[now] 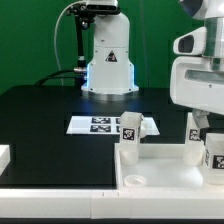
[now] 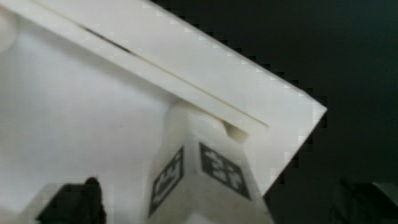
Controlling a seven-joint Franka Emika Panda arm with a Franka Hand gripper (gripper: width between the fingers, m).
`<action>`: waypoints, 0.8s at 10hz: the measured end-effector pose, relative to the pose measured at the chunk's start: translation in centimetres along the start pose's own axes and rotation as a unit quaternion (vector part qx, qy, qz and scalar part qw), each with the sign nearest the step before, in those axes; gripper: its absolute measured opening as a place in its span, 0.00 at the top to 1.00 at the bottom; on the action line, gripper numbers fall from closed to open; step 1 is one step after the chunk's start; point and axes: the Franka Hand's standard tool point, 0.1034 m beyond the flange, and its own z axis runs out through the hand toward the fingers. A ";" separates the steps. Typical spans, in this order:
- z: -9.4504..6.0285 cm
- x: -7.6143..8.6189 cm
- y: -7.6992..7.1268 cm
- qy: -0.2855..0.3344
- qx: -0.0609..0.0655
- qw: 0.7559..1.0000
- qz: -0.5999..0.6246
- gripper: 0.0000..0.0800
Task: Assemble square table
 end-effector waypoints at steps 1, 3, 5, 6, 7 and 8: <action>0.0 0.0 0.0 0.002 -0.001 0.998 -0.056 0.19; 0.1 0.5 0.0 0.014 -0.006 0.965 -0.264 0.19; 0.2 0.6 0.1 0.012 -0.009 0.937 -0.349 0.19; 0.2 0.7 0.2 0.012 -0.009 0.935 -0.354 0.19; 0.2 0.7 0.2 0.012 -0.009 0.936 -0.351 0.36; 0.2 0.7 0.2 0.012 -0.009 0.936 -0.351 0.36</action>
Offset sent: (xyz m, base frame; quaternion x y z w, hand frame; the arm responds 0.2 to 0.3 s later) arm 0.0075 0.0122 -0.0087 0.0443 -0.0675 -0.4300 0.8992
